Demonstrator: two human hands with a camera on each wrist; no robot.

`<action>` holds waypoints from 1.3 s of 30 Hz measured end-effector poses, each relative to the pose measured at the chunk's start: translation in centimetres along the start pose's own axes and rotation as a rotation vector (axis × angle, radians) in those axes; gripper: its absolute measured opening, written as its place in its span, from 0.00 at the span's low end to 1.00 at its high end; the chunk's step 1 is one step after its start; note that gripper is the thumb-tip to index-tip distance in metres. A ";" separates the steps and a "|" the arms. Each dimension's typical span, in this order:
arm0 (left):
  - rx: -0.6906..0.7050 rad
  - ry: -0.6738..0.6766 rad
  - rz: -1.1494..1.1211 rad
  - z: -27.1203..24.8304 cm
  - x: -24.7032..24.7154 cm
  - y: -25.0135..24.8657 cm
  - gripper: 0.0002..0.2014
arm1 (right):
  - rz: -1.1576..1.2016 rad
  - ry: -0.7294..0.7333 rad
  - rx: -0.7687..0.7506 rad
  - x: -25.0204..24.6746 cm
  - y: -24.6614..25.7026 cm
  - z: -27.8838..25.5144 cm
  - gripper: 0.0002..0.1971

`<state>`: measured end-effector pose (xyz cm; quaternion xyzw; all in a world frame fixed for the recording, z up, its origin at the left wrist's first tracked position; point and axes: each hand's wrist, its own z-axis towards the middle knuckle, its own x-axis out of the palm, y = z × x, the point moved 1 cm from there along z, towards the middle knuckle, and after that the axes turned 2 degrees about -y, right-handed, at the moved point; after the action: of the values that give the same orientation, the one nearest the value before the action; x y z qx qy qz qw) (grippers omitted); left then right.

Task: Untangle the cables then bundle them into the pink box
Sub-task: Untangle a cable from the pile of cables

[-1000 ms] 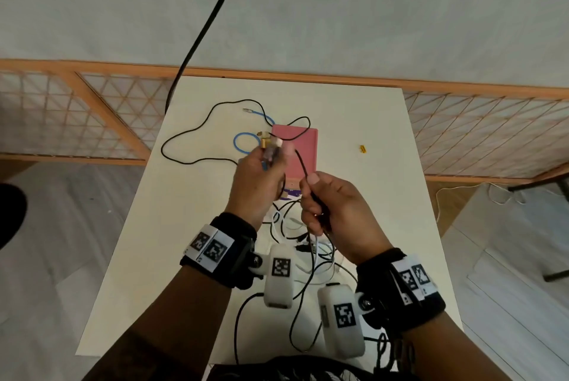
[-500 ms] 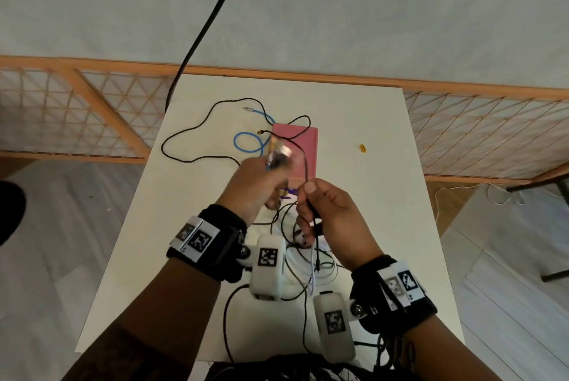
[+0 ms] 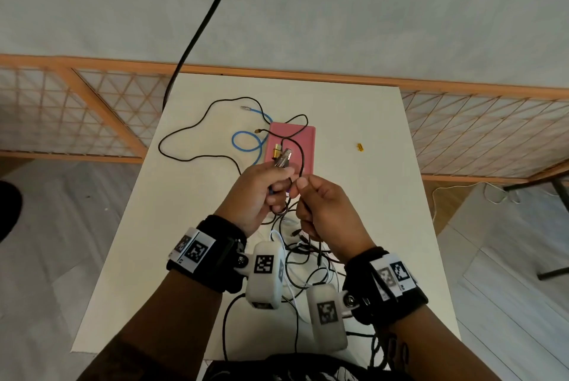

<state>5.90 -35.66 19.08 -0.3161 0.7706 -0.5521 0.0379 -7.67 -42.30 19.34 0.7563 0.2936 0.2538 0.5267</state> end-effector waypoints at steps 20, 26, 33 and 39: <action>0.280 -0.016 0.129 -1.5 -1.6 0.3 0.32 | -0.536 -0.174 -0.180 -0.6 0.6 15.0 0.11; 0.223 -0.005 0.158 -0.5 -2.1 -0.4 0.35 | -0.497 -0.083 -0.130 0.6 1.1 19.3 0.08; 0.236 0.002 0.193 1.1 -2.4 -0.5 0.35 | -0.633 -0.144 -0.251 1.1 1.8 22.8 0.13; 0.355 -0.086 0.375 1.6 -3.4 0.5 0.19 | -0.715 -0.085 -0.182 0.9 0.7 24.4 0.13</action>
<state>9.08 -35.12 17.01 -0.1795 0.7045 -0.6480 0.2272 9.96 -57.64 12.33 0.5660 0.4934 0.0469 0.6588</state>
